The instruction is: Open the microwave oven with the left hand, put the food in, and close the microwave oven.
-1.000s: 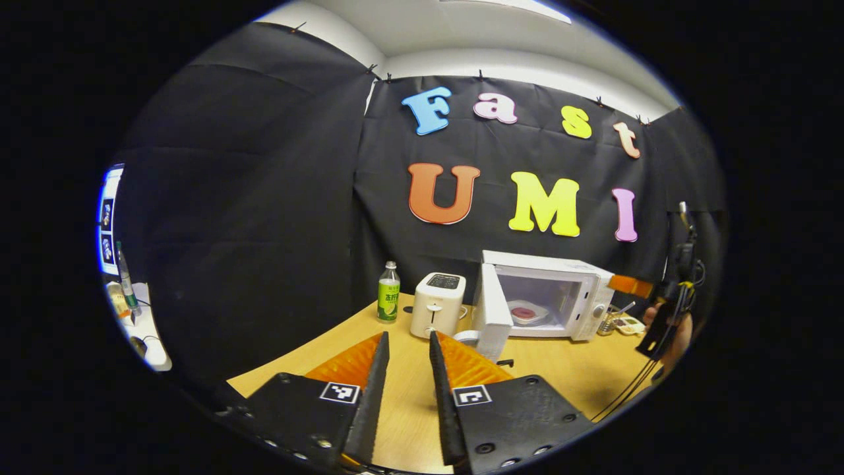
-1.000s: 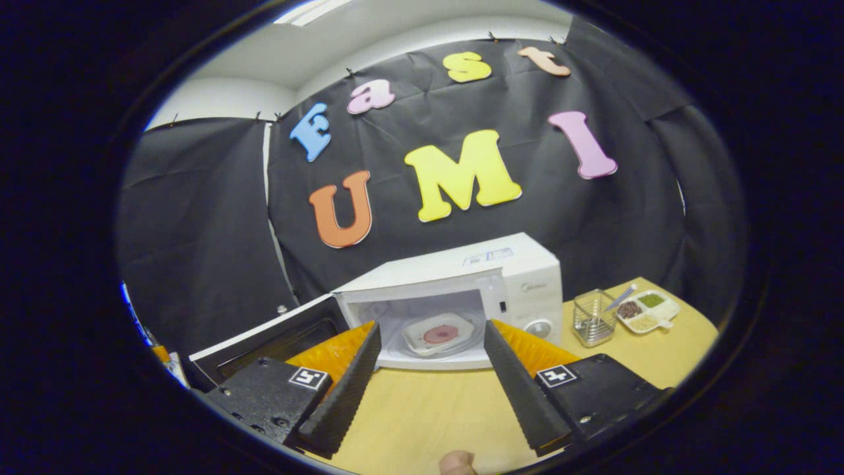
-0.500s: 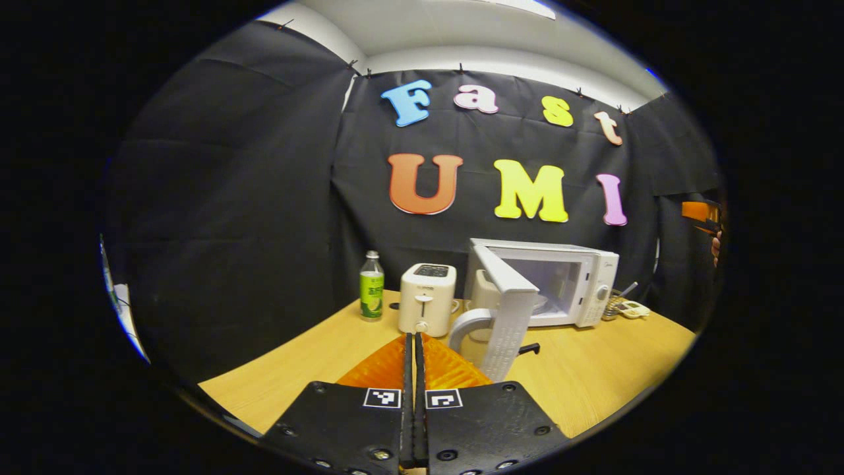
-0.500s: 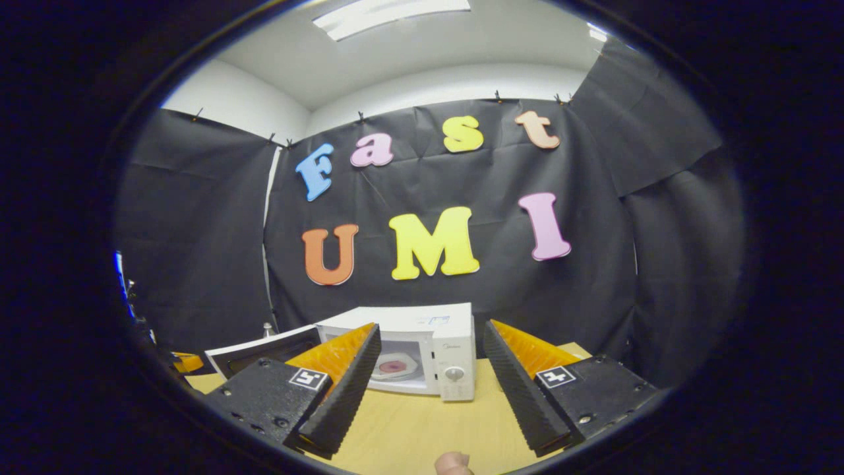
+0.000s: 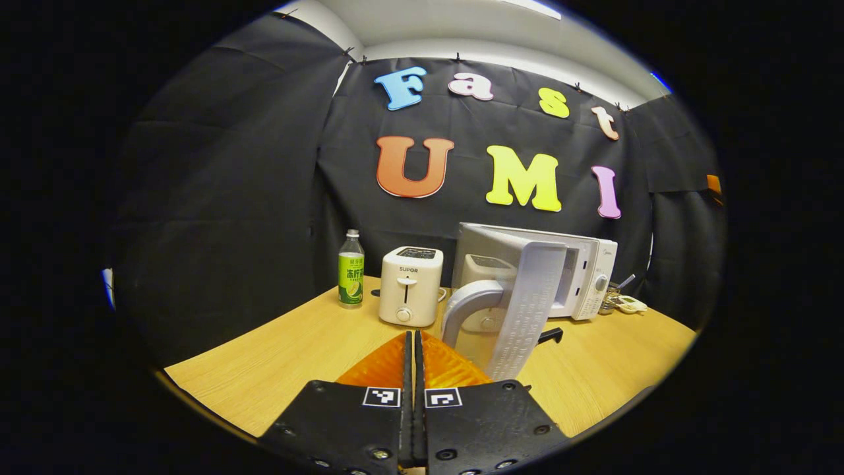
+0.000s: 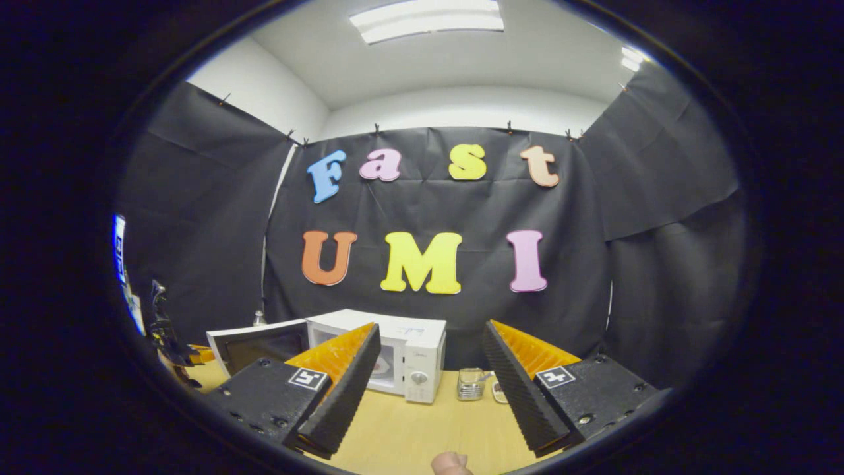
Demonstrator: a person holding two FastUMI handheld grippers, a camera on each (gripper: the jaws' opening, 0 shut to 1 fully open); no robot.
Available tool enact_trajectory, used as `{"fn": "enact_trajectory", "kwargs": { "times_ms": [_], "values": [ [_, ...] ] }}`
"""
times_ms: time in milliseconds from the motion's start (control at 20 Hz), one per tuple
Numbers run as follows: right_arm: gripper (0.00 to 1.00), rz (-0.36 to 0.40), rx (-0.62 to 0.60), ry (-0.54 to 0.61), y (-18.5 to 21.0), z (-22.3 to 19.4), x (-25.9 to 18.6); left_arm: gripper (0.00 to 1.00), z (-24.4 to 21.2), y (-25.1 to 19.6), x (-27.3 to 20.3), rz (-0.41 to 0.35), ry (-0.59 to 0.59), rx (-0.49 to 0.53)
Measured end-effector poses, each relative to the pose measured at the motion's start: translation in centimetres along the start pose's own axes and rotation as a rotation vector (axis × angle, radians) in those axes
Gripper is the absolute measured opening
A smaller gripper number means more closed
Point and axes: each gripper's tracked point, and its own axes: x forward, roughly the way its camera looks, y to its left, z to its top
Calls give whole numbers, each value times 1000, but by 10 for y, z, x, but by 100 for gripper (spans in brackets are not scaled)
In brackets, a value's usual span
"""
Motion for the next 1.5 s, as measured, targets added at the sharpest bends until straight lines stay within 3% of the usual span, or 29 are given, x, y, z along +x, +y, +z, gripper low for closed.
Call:
{"fn": "enact_trajectory", "kwargs": {
  "times_ms": [50, 100, 200, 250, 300, 350, 400, 450, 500, 550, 600, 650, 700, 800, 850, 900, 950, 1000, 1050, 1150, 1200, 1250, 1400, 1450, 1500],
  "values": [
    [90, -4, -10, 2, -3, 1, -3, 0, -1, -6, 1, -13, 0, -1],
    [100, -3, -18, 5, -5, 2, -3, 0, -3, -13, 1, -21, 5, -4],
    [100, -1, -18, 18, -8, 2, -6, 0, -4, -31, 3, -46, 2, 9],
    [93, -7, -16, 18, -12, 3, -9, 0, -5, -44, 3, -70, -1, 27],
    [100, -17, -9, 17, -19, 4, -11, 0, -6, -59, 3, -100, -1, 44],
    [93, -33, -2, 19, -27, 3, -12, 0, -7, -74, 5, -133, -2, 60],
    [93, -47, 3, 24, -34, 1, -14, 10, -8, -89, 7, -165, 1, 75],
    [100, -58, 7, 27, -42, 0, -16, 0, -8, -102, 11, -192, 7, 90],
    [93, -68, 14, 28, -49, 0, -17, 0, -8, -116, 14, -213, 6, 108],
    [93, -74, 20, 24, -56, 0, -18, 0, -7, -130, 17, -238, 3, 123],
    [100, -78, 26, 17, -62, 2, -19, 0, -9, -145, 21, -267, 7, 125],
    [93, -74, 28, 7, -67, 4, -21, 0, -10, -159, 25, -295, 15, 119],
    [100, -68, 31, -5, -69, 7, -22, 0, -12, -174, 30, -316, 22, 116],
    [100, -76, 27, -26, -82, 10, -24, 0, -13, -197, 41, -351, 26, 115],
    [92, -82, 22, -30, -89, 11, -24, 0, -14, -209, 48, -366, 31, 117],
    [100, -90, 21, -32, -94, 9, -27, 0, -14, -220, 55, -378, 33, 118],
    [93, -100, 24, -34, -100, 9, -28, 0, -13, -231, 62, -389, 33, 118],
    [93, -104, 28, -32, -106, 9, -29, 10, -13, -242, 69, -399, 34, 120],
    [100, -105, 32, -30, -110, 7, -30, 0, -13, -250, 75, -408, 35, 126],
    [100, -96, 43, -35, -116, 6, -30, 0, -15, -267, 88, -421, 46, 146],
    [93, -94, 50, -41, -119, 6, -31, 0, -16, -274, 96, -425, 47, 156],
    [100, -97, 52, -43, -123, 6, -30, 0, -16, -280, 103, -427, 50, 161],
    [100, -121, 40, -32, -136, -2, -30, 0, -18, -292, 128, -411, 60, 150],
    [93, -124, 40, -29, -137, -3, -30, 0, -19, -295, 137, -402, 66, 143],
    [100, -127, 41, -24, -139, -4, -30, 0, -21, -298, 146, -394, 75, 139]
  ]
}}
